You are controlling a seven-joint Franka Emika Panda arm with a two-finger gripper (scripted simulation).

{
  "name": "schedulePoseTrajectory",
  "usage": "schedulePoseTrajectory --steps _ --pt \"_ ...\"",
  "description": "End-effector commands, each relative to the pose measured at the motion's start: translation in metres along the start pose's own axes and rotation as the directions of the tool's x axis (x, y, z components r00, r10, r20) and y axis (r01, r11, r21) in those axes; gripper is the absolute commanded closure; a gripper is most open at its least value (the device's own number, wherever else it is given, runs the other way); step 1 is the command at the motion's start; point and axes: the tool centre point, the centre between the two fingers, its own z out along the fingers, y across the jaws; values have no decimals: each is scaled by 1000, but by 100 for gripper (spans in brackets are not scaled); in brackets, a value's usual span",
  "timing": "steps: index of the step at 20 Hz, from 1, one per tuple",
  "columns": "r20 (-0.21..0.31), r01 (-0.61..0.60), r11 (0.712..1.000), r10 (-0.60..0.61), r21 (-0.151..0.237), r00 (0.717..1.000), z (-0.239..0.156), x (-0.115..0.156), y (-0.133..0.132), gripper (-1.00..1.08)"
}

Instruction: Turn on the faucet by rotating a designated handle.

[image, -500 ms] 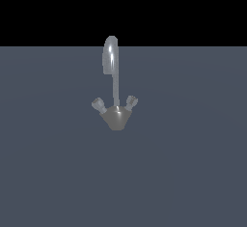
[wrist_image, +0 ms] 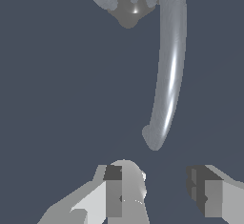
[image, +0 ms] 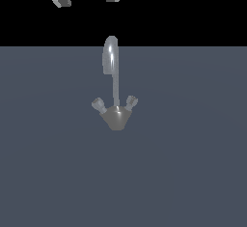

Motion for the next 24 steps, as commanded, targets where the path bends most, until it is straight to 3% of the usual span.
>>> schedulePoseTrajectory --steps 1,2,3,4,6,7,8,9,10,11,12,13,14,15,16,17,18,19,20,21,22,23,24 --pt "-23 68 996 -69 -50 997 11 29 -21 -17" --pt "-53 117 989 -121 -87 991 7 43 -40 -12" --pt "-56 82 990 -89 -111 994 14 56 -37 -3" --pt "-86 117 986 -127 -116 988 11 70 -45 18" --pt "-80 258 953 -273 -157 959 29 88 -71 60" --pt "-68 314 932 -330 -181 942 42 93 -79 62" --pt "-67 306 936 -322 -172 945 52 108 -61 68" --pt "-58 311 936 -324 -162 944 67 118 -47 98" --pt "-78 389 900 -410 -197 909 60 136 -63 95" --pt "-80 398 895 -419 -200 904 59 134 -67 95" --pt "-62 471 854 -494 -224 867 74 136 -87 93" --pt "-29 545 809 -564 -222 825 99 134 -95 90" --pt "-31 594 764 -620 -253 784 102 146 -103 40" --pt "-61 560 794 -587 -237 807 104 168 -83 -10" --pt "-31 596 768 -618 -234 785 130 169 -72 -51" --pt "-46 655 709 -687 -260 725 130 178 -103 -47" --pt "-52 583 774 -611 -248 790 146 188 -87 -74" --pt "-55 536 809 -562 -241 825 147 190 -59 -74" --pt "-83 553 787 -592 -275 802 141 209 -75 -60" --pt "-39 622 739 -651 -260 758 168 203 -78 -24" --pt "-55 626 734 -659 -263 750 170 226 -43 -55" --pt "-104 552 795 -589 -251 802 172 246 -53 66" --pt "-113 538 806 -575 -248 810 169 244 -44 66"
